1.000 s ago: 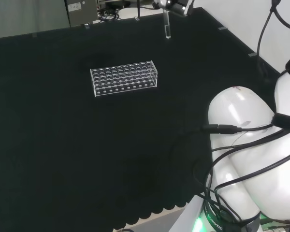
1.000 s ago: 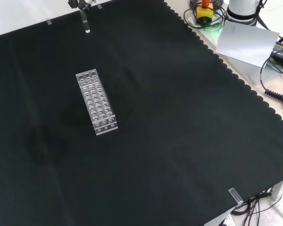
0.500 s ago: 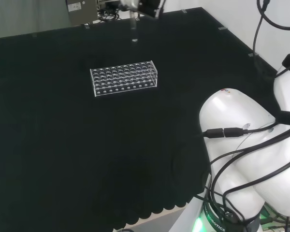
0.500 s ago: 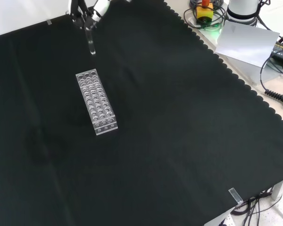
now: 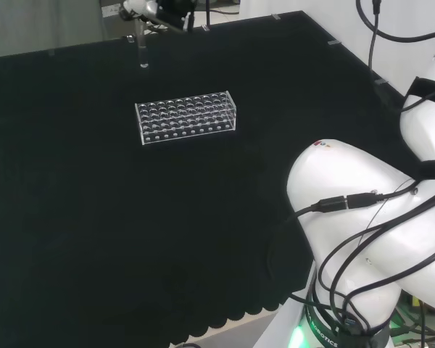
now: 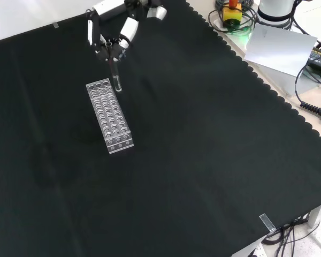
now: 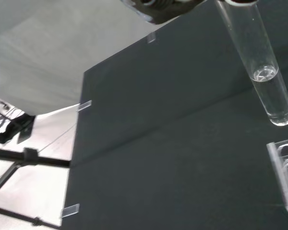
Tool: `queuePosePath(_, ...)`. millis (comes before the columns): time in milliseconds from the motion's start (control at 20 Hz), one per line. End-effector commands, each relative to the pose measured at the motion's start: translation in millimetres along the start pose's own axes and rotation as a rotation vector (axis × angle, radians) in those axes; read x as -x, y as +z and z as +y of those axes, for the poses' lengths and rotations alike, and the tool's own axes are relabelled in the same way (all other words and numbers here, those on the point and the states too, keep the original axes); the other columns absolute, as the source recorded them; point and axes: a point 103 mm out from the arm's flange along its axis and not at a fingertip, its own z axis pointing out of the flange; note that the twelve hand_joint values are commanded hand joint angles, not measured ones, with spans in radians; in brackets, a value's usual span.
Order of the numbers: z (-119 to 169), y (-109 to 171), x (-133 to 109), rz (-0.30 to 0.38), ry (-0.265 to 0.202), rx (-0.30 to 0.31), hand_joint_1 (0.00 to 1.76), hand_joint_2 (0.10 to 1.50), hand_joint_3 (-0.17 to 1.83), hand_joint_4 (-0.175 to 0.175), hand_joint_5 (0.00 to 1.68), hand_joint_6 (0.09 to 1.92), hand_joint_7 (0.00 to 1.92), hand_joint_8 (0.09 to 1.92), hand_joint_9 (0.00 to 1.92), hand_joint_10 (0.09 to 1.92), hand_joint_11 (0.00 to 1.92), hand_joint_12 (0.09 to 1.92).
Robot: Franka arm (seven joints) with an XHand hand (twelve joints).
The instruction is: Shake the test tube.
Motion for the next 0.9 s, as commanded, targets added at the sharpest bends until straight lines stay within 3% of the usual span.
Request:
queuePosePath(50,11.9,3.7,6.7,0.016,0.022,-0.01,1.52,1.01,0.0,-0.175,1.07,0.85,1.65,0.64,1.61,0.8,1.06,0.88)
queuePosePath(550,26.4,10.2,42.8,0.006,0.085,-0.009,1.52,1.01,0.0,-0.175,1.08,0.85,1.65,0.64,1.61,0.8,1.06,0.88)
queuePosePath(900,41.9,27.3,55.4,0.018,0.113,-0.019,1.52,1.01,0.0,-0.175,1.08,0.85,1.65,0.64,1.61,0.8,1.06,0.88)
